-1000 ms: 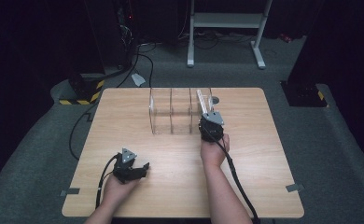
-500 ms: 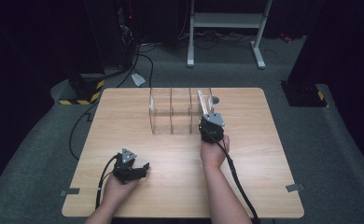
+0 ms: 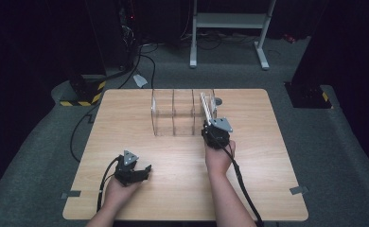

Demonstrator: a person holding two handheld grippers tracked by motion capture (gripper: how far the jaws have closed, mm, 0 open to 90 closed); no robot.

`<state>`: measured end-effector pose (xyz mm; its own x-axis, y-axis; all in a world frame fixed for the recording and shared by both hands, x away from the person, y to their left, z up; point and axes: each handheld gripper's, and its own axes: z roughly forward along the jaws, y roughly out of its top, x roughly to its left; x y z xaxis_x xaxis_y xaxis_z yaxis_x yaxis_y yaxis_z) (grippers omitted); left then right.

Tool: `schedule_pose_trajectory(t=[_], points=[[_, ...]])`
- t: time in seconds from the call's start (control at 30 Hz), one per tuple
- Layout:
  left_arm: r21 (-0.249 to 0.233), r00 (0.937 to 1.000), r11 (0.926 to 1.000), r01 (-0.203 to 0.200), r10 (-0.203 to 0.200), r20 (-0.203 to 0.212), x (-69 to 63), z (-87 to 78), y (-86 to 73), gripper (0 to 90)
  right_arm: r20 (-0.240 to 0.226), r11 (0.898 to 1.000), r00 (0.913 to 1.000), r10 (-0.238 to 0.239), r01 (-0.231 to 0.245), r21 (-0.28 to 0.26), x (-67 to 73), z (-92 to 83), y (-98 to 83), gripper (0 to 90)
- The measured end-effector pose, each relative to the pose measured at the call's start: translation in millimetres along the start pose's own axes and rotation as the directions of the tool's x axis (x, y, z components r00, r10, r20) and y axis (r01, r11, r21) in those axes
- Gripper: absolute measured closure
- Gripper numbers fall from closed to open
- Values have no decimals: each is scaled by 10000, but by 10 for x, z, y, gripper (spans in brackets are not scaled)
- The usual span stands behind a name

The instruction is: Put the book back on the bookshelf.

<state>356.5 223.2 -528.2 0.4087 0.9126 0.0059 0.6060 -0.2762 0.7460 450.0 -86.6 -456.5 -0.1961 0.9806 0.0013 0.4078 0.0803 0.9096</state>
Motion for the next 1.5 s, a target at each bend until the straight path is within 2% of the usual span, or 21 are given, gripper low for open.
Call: schedule_pose_trajectory(t=[0.13,0.37,0.57,0.67,0.87,1.5], points=[[-4,10000,10000,-3,3,-7,-1,0,0,234,-233,10000,9997,-97,96,-23,-18,-84,-55,551],[2,10000,10000,-14,14,-12,0,-1,0,234,-471,9999,9988,-104,103,-18,-61,-220,-170,547],[13,10000,10000,-7,7,-36,-3,-4,-2,234,-643,9998,9978,-158,163,76,-91,-314,-332,603],[14,10000,10000,-1,1,-33,-3,-4,-2,233,-881,9996,9958,-260,272,118,-95,-350,-394,635],[10,10000,10000,-6,6,-40,-3,-4,-3,233,-994,9989,9940,-463,466,2,-90,-334,-401,634],[10,10000,10000,1,-1,-36,-3,-4,-2,233,-960,9988,9944,-447,462,139,-66,-230,-355,630]])
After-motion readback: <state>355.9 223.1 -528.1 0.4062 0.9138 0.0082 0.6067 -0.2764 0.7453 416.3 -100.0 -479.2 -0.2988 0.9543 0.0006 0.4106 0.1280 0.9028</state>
